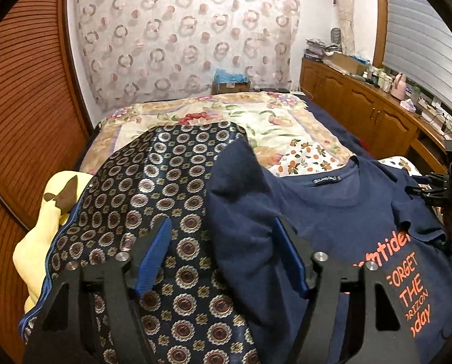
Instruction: Fold small clothes
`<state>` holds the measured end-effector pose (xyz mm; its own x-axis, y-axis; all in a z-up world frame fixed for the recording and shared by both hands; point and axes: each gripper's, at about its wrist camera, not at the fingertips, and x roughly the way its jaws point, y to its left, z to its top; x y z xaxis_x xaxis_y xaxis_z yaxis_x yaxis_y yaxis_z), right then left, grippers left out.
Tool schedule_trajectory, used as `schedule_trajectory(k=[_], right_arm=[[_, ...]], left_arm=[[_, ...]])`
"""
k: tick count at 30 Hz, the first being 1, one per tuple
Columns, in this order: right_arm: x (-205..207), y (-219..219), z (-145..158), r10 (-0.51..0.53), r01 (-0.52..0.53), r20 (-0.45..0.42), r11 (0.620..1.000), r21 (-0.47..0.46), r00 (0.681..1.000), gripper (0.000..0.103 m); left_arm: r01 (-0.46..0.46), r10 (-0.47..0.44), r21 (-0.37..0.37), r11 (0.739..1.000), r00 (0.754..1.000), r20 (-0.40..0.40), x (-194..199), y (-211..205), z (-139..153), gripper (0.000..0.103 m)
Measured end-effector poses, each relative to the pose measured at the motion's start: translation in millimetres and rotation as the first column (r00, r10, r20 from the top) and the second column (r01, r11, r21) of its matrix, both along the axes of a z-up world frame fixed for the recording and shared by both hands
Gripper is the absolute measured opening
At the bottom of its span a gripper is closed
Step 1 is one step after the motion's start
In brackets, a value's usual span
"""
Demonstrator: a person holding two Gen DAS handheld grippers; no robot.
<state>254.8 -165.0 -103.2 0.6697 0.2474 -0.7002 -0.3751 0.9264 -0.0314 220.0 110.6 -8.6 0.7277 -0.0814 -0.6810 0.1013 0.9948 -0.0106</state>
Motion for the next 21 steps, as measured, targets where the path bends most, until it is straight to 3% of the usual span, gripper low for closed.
schedule_trajectory(k=[3,15,17,18,19,21], right_arm=[[1,0,-1,0.005,-0.005,0.0,1.0,-0.002,1.0,0.06],[23,7,1,0.013,-0.013,-0.019,1.0,-0.004,1.0,0.06],[22,8,0,0.024,-0.024,-0.014,1.0,-0.004,1.0,0.057],[21,9,0,0.038,-0.038,-0.012,0.999,-0.003,0.999,0.05],[20,9,0,0.053,-0.053,-0.013,0.999,0.001,0.999,0.035],[18,11,1,0.105,-0.104,-0.035,0.994,0.032,0.994,0.009]], left_arm=[[0.013,-0.013,0.003,1.0,1.0,-0.007,6,-4,2,0.061],[0.018,-0.016,0.048,0.999,0.999,-0.047,26,-10,-5,0.061],[0.042,-0.041,0.035,0.999,0.998,-0.039,24,-11,-4,0.036],[0.054,-0.053,0.02,0.998,0.998,-0.042,22,-12,-2,0.021],[0.066,-0.065,0.012,0.998,0.997,-0.048,21,-14,-2,0.01],[0.084,-0.083,0.027,0.996,0.996,-0.04,17,-21,1,0.008]])
